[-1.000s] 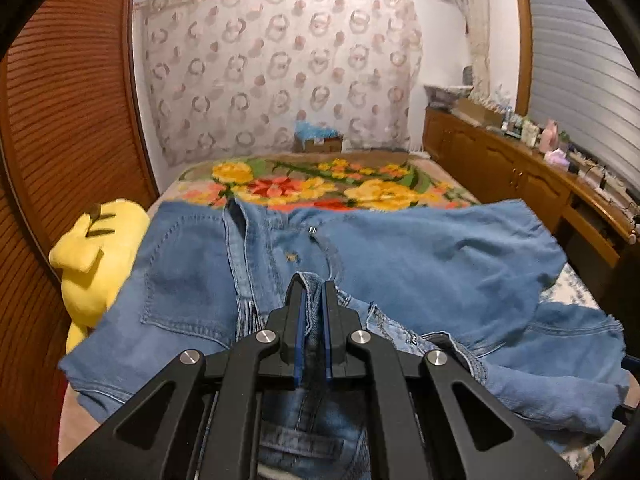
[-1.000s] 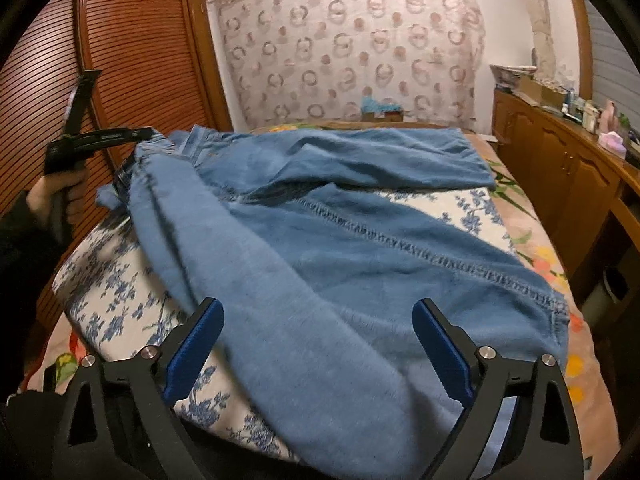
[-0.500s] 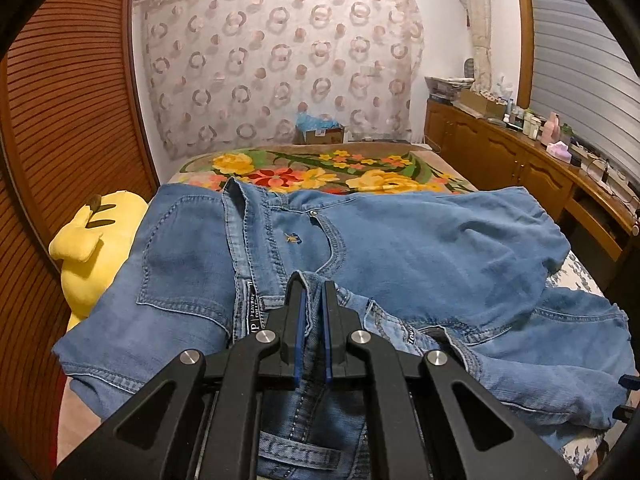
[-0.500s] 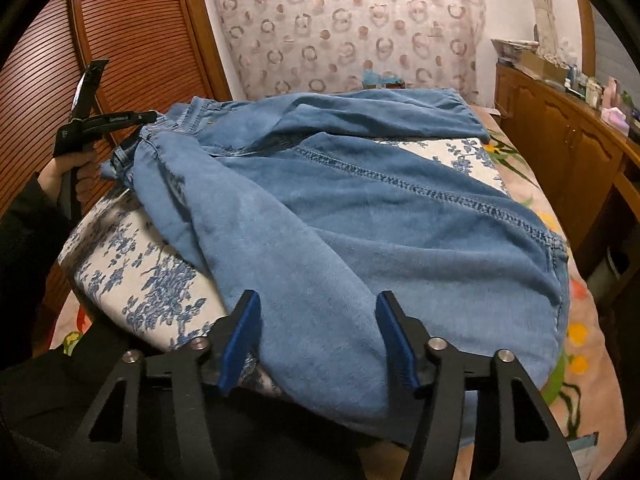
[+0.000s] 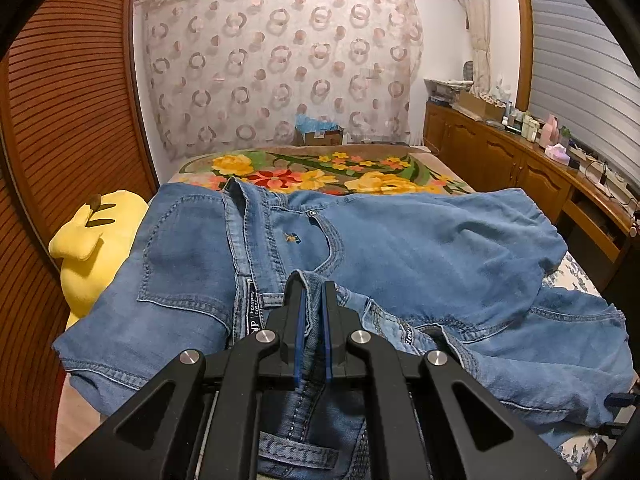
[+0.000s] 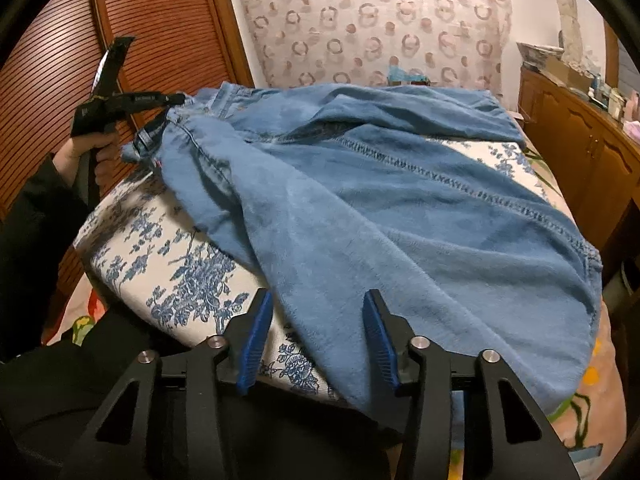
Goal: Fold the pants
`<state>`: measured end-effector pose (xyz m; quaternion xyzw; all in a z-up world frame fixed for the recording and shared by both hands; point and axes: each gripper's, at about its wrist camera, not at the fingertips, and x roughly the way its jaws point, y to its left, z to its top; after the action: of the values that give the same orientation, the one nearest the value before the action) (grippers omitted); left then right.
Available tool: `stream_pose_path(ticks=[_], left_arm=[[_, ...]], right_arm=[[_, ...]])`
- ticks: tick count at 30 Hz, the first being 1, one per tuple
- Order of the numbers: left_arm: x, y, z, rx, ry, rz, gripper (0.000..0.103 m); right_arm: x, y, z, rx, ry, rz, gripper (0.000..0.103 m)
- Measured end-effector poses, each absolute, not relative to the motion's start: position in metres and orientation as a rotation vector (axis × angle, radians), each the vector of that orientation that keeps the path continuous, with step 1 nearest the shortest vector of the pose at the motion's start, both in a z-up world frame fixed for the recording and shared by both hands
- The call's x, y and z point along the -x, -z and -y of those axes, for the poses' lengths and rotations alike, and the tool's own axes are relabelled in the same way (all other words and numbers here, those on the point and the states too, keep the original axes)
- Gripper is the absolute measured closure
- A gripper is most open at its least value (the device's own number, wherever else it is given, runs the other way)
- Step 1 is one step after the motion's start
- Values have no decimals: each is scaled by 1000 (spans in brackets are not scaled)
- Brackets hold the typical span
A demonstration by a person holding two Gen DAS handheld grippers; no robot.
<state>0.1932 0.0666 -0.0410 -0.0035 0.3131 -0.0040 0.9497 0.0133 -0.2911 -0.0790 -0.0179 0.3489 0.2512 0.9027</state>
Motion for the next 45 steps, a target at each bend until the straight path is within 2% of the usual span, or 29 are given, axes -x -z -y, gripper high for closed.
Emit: stream_pose_path(ticks=[6,8,10,12,13,16,19,35,45], left_arm=[[-193,38,-67,12,12,-630,95],[-192,37,-68,15,13,-624,95],[-191,35,-69,23,15,-618,95],[-188,33,-70,26,19,-612,95],[-187,32,-70,26,21,-609,95],[-183,29,-71,30,26,-599,95],[-177,24,-72,33,34,-583,95],[-157,-6,-78,62,46,-512,95],[-160,16,-92,67,37,-563,95]], right_arm=[[-14,82,280,88,-519,-715,60],[-16,82,279,96,-513,-715,65],[-18,82,275,109,-498,-713,76],[-19,83,275,111,-501,-712,80],[-19,83,274,117,-500,-711,86],[-21,83,276,109,-501,-713,97],[-22,78,283,100,-489,-694,100],[-32,6,298,114,-402,-443,102],[-79,19,280,130,-404,-452,102]])
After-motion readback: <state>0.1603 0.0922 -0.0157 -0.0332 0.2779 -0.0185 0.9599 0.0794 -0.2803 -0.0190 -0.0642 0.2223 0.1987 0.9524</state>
